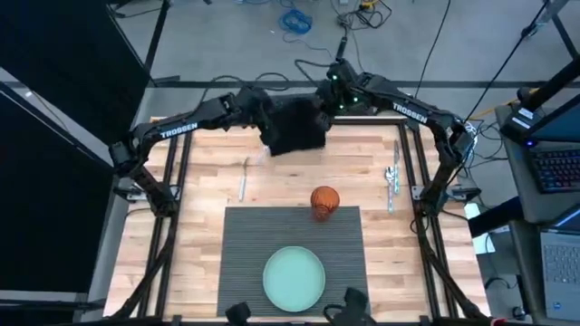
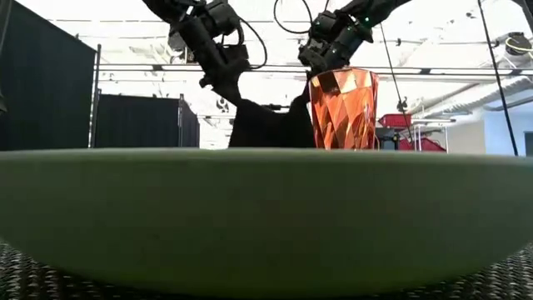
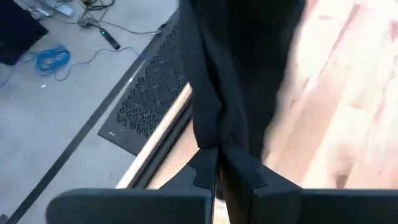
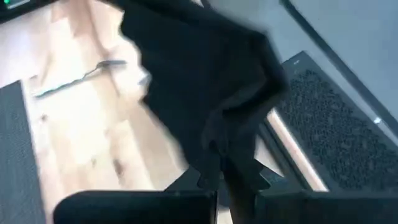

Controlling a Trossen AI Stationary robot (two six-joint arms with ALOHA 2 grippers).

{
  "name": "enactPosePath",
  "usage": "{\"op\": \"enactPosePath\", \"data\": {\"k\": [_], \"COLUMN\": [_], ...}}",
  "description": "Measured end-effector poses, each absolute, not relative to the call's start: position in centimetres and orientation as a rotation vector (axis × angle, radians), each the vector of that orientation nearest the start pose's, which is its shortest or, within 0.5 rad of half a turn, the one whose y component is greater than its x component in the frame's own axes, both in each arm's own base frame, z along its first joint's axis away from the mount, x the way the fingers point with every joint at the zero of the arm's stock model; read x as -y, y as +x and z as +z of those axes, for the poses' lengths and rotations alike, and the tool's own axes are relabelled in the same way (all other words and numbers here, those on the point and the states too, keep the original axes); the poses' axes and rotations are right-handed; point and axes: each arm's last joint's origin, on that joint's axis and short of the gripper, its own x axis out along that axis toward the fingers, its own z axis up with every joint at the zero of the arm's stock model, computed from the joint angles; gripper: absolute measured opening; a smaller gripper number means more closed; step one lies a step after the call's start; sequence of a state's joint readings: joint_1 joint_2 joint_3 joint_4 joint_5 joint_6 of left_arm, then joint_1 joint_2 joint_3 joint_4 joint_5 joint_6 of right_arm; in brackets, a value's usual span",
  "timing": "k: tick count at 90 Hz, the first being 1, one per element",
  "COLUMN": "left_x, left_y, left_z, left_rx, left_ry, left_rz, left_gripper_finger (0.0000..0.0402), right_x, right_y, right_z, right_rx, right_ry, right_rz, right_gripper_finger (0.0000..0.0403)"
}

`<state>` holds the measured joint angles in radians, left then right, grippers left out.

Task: Set table place
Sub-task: Fold the black napkin

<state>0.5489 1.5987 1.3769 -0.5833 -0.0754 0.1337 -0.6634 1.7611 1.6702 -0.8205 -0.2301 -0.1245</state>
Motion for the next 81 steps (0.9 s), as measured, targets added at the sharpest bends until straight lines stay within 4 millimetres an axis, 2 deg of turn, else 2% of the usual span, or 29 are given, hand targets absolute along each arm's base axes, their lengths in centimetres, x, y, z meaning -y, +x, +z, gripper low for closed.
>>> {"op": "enactPosePath", "data": {"k": [17, 32, 57, 69, 81], "left_x": [-15.5, -12.5, -7.5, -7.2, -9.4], "left_y": [29.8, 30.8, 32.1, 32.0, 31.8], "left_z": [29.4, 29.3, 29.1, 29.3, 29.5], "left_rx": [-0.95, -0.981, -1.007, -1.015, -0.978], "left_ry": [-0.103, -0.1, -0.11, -0.071, -0.025], "left_rz": [0.422, 0.331, 0.206, 0.244, 0.314], "left_gripper_finger": [0.0, 0.0, 0.0, 0.0, 0.0], "right_x": [19.5, 16.9, 14.0, 14.0, 16.4], "right_y": [30.7, 31.4, 31.7, 31.9, 31.8], "right_z": [31.5, 31.2, 31.1, 31.5, 31.6], "right_rx": [-1.015, -1.101, -1.197, -1.153, -1.061], "right_ry": [0.317, 0.32, 0.322, 0.291, 0.264], "right_rz": [-0.239, -0.168, -0.105, -0.104, -0.158], "right_gripper_finger": [0.0, 0.0, 0.0, 0.0, 0.0]}}
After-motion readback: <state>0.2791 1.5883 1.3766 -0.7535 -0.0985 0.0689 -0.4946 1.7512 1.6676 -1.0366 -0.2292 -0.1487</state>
